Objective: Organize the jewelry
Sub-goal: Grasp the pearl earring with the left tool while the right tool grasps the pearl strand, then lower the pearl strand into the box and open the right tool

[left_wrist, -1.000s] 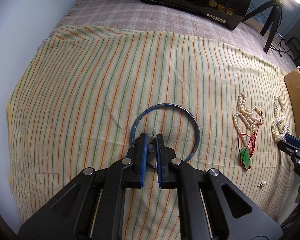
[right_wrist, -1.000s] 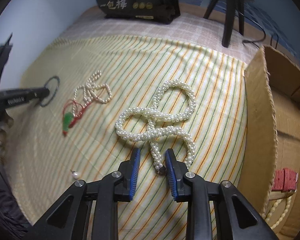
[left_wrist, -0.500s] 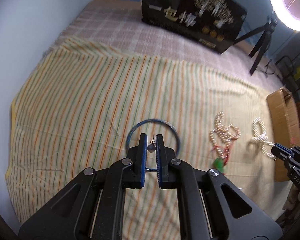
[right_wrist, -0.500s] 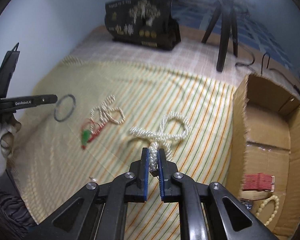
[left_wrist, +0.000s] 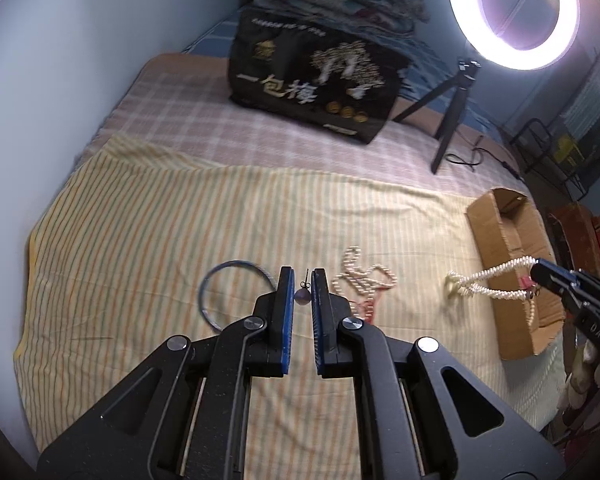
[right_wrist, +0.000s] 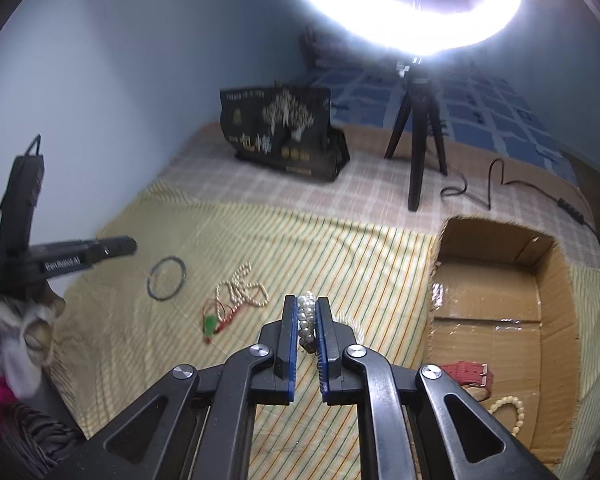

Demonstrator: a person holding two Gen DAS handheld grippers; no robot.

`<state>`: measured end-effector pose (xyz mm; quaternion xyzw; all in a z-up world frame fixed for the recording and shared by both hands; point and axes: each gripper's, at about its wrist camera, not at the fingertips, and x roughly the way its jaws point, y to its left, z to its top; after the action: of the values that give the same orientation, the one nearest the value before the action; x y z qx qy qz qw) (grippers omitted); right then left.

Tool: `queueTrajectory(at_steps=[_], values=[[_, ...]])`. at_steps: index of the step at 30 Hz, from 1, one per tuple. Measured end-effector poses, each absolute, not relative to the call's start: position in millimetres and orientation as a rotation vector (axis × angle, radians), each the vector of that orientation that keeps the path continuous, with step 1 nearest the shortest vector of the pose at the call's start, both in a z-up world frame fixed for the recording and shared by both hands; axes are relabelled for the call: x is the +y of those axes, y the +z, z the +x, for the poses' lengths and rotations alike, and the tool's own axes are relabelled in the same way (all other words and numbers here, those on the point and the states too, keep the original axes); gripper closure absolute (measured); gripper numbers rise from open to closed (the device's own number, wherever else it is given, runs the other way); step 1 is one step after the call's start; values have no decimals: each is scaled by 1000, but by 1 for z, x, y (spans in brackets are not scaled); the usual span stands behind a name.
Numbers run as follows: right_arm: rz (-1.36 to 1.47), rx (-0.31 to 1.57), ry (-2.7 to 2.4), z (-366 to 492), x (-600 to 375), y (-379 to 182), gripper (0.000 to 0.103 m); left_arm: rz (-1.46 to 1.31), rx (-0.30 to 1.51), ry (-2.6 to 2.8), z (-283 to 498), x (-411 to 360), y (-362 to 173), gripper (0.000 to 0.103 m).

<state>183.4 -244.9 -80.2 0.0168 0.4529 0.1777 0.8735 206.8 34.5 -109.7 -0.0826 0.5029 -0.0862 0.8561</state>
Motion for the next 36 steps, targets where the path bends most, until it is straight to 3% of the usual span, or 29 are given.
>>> queueTrajectory(at_steps=[25,36], values=[[141,758,332,146,-328,28,97,-81,971,-396,182,-92,-58,97],[97,744,253,148,-371,36,97,-40,963,-488,184,-159,-52,97]])
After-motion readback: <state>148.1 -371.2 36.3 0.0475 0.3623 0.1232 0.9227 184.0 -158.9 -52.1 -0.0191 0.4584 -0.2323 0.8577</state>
